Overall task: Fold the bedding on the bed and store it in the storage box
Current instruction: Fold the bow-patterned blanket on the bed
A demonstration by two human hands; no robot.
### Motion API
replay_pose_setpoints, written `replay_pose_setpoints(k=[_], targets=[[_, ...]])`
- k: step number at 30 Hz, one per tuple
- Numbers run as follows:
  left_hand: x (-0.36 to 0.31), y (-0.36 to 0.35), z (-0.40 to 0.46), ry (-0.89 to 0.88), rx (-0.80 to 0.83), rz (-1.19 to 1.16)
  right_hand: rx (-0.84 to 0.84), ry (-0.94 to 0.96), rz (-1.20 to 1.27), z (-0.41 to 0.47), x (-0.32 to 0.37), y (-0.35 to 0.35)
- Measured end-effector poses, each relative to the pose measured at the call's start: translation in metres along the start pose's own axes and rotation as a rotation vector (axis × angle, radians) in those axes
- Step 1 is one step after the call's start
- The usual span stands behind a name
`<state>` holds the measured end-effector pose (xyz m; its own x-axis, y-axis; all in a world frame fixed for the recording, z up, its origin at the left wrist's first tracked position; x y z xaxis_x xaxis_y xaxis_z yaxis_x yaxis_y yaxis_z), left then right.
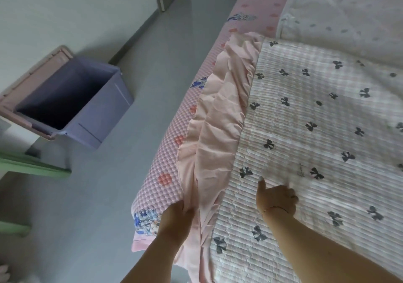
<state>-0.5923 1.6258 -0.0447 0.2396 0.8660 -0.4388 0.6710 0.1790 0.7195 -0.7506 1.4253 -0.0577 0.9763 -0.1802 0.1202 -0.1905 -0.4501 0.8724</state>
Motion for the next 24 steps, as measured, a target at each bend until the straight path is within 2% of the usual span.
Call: replay_pose_setpoints(k=[4,7,9,12,15,18,21,24], targets=[[-0.019,-0.003,-0.019,-0.226,0.133,-0.102,-0.023,0.215,0.285,-0.045,0.028,-0.006],[-0.027,-0.006,-0.036,-0.388,0.268,-0.125,0.285,0.241,0.619,-0.087,0.049,-0.022],[-0.025,-0.007,-0.04,-0.416,0.379,-0.138,0.42,0.167,0.695,-0.101,0.055,-0.027],[-0.014,-0.005,-0.041,-0.302,0.526,-0.269,0.408,0.035,0.637,-0.092,0.045,-0.021],[-0.003,0.001,-0.035,-0.107,0.554,-0.447,0.427,-0.186,0.924,-0.071,0.023,-0.017],[0.006,-0.001,-0.034,0.038,0.622,-0.452,0.377,-0.248,0.966,-0.059,0.006,-0.014],[0.006,-0.007,-0.042,-0.002,0.692,-0.298,0.341,-0.229,0.944,-0.051,-0.002,-0.016],[-0.003,-0.012,-0.051,-0.116,0.668,-0.196,0.448,-0.17,0.89,-0.068,0.0,-0.014]])
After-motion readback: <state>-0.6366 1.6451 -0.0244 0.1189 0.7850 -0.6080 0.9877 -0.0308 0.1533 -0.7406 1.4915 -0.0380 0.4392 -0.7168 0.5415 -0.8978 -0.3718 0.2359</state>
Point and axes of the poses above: each hand's wrist, its own z-axis towards the middle knuckle, its own y-axis out of the back of the hand, x = y × z, the point moved 2 cm from there along z, towards the middle knuckle, and after that the axes turned 6 degrees about z, right-handed, at the moved point
